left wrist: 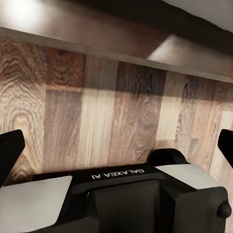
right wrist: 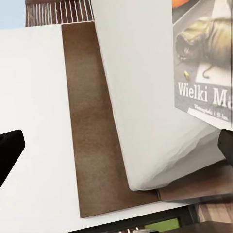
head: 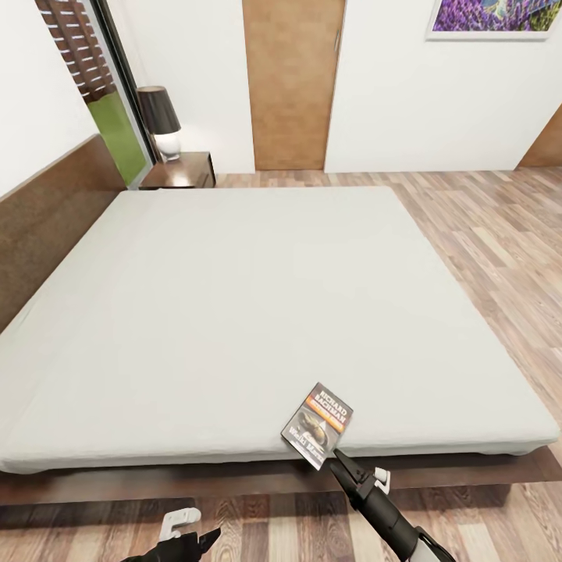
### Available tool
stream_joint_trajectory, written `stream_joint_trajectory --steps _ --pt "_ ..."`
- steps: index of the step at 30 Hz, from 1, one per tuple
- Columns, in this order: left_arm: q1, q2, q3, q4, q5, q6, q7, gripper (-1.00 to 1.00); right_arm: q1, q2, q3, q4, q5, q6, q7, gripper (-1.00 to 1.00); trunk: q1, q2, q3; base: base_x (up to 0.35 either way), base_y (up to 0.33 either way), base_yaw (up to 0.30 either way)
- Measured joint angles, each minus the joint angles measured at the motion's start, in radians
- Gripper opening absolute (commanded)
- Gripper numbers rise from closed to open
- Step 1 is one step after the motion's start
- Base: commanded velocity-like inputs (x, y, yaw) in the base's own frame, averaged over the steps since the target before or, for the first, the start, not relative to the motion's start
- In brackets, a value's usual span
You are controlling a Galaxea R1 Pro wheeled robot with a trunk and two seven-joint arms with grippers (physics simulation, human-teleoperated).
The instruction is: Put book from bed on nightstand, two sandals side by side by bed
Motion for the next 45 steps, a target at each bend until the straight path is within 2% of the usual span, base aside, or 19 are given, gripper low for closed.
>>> stream_joint_trajectory --steps 15,40,45 --pt "0.000 0.000 0.000 0.000 0.000 0.000 0.000 1.00 0.000 0.000 0.000 0.000 0.000 0.000 0.000 1.00 0.058 -0.105 -0.047 0.000 0.000 0.000" --pt "0.000 0.000 0.000 0.000 0.000 0.000 0.000 1.00 0.000 0.000 0.000 0.000 0.000 0.000 0.000 1.00 0.058 -0.105 -0.047 0.000 0.000 0.000" --pt "0.000 0.001 0.000 0.000 0.000 0.000 0.000 1.00 0.000 0.000 0.000 0.000 0.000 0.000 0.000 1.00 0.077 -0.140 -0.063 0.000 0.000 0.000"
